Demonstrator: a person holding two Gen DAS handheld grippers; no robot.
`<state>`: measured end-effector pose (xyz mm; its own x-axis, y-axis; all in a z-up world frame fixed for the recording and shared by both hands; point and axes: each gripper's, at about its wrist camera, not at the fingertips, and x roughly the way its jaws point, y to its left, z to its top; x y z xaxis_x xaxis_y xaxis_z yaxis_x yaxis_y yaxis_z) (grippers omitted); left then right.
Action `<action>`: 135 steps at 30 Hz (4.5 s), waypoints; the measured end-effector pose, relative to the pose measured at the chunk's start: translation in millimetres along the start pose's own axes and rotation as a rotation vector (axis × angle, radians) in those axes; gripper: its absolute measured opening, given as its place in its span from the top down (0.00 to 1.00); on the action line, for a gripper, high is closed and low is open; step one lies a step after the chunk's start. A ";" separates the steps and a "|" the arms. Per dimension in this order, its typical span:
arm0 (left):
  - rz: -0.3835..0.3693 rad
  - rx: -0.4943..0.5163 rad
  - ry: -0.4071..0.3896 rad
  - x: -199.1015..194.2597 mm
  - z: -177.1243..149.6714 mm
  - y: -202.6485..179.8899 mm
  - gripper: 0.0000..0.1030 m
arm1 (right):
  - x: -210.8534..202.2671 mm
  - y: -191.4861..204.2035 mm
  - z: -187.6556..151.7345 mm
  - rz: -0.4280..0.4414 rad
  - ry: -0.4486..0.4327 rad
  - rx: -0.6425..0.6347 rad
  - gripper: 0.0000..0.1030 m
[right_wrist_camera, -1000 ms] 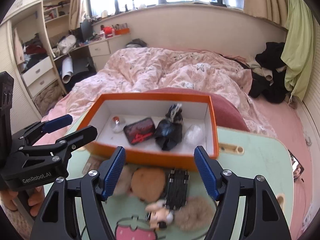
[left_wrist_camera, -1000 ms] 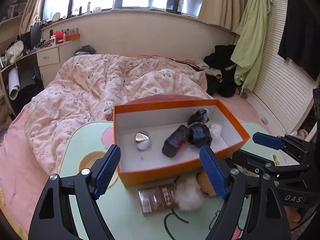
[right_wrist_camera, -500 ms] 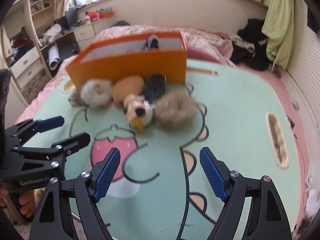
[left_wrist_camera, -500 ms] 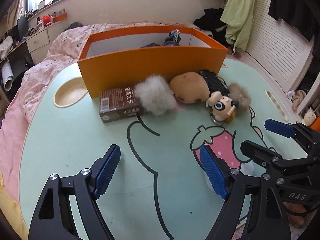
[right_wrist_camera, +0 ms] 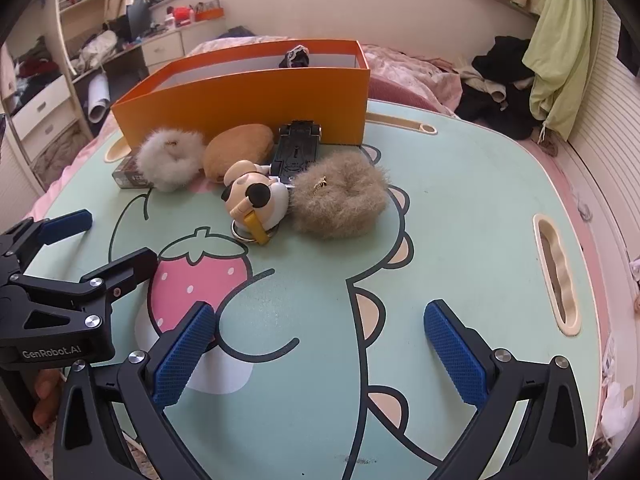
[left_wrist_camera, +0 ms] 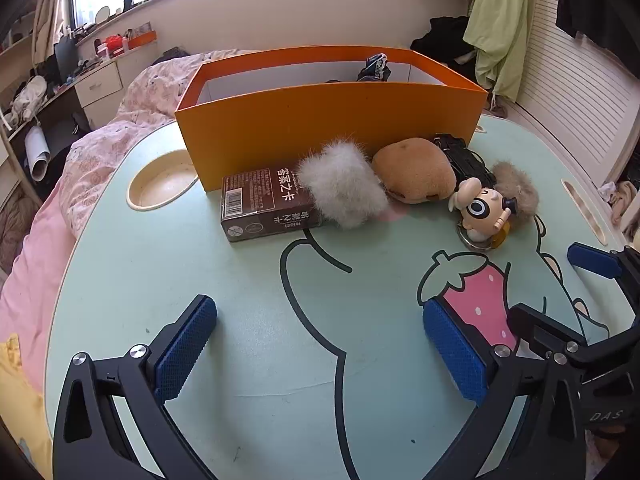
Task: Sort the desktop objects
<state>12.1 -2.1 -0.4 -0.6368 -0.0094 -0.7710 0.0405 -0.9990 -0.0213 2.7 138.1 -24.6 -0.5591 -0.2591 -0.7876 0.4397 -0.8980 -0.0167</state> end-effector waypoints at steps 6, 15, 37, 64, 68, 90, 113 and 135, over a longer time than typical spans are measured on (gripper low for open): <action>-0.002 0.003 -0.002 0.7 -0.8 0.0 0.00 | 0.0 0.3 1.2 0.001 -0.001 0.000 0.00; -0.004 0.003 -0.002 0.6 -0.2 -0.1 0.00 | -0.8 1.7 4.7 0.002 -0.005 -0.003 0.00; -0.064 0.082 -0.057 -1.4 -1.1 2.6 0.00 | -0.4 2.7 4.2 0.001 -0.004 -0.003 0.00; -0.176 -0.053 -0.193 -49.5 10.4 59.6 0.00 | 14.4 28.8 64.6 0.132 -0.027 -0.074 0.68; -0.179 -0.076 -0.152 -30.4 30.3 64.0 0.00 | 5.4 30.2 56.5 0.185 -0.032 -0.086 0.68; -0.118 0.095 -0.056 -9.3 27.0 24.6 0.34 | -20.7 13.1 32.7 0.281 -0.078 0.001 0.68; -0.162 0.026 -0.015 -21.3 -0.9 43.7 0.33 | -22.1 8.9 33.8 0.292 -0.073 0.018 0.68; -0.144 0.068 -0.013 -32.3 -5.9 59.0 0.53 | -16.8 4.2 29.3 0.293 -0.054 0.048 0.68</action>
<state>39.6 -60.5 19.5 -0.6424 0.1339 -0.7546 -0.1041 -0.9907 -0.0872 -6.6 128.3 6.6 -0.4500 -0.5274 -0.7207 0.5552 -0.7973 0.2368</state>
